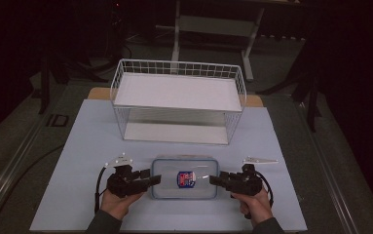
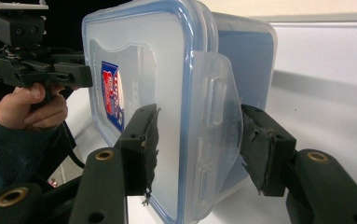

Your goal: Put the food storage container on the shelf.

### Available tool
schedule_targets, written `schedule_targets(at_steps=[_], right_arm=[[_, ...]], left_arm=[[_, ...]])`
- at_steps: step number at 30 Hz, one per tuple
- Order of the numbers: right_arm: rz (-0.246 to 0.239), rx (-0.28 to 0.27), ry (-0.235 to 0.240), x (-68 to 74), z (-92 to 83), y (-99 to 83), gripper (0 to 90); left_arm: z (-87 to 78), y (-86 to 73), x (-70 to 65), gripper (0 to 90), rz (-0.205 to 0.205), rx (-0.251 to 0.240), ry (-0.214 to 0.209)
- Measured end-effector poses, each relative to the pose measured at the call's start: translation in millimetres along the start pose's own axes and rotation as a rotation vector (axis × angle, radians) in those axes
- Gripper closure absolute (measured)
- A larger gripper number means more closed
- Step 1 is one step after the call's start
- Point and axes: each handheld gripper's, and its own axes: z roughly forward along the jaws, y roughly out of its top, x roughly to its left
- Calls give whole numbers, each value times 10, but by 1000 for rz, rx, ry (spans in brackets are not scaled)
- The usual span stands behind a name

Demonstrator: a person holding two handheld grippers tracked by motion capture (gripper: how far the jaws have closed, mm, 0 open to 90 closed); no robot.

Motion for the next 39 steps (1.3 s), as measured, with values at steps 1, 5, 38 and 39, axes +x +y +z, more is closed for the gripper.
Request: schedule_targets(at_steps=[1,5,38,39], right_arm=[[-4,-3,-1,8,-2,4,487],[-18,-16,-5,42,-6,22,487],[-103,-89,0,232,-23,213,486],[-107,-91,1,240,-20,223,486]], left_arm=[[-6,4,-3,510,0,-4,1],[-32,23,-6,510,11,-16,1],[-255,190,-71,513,74,-71,16],[-268,198,-72,513,77,-72,18]])
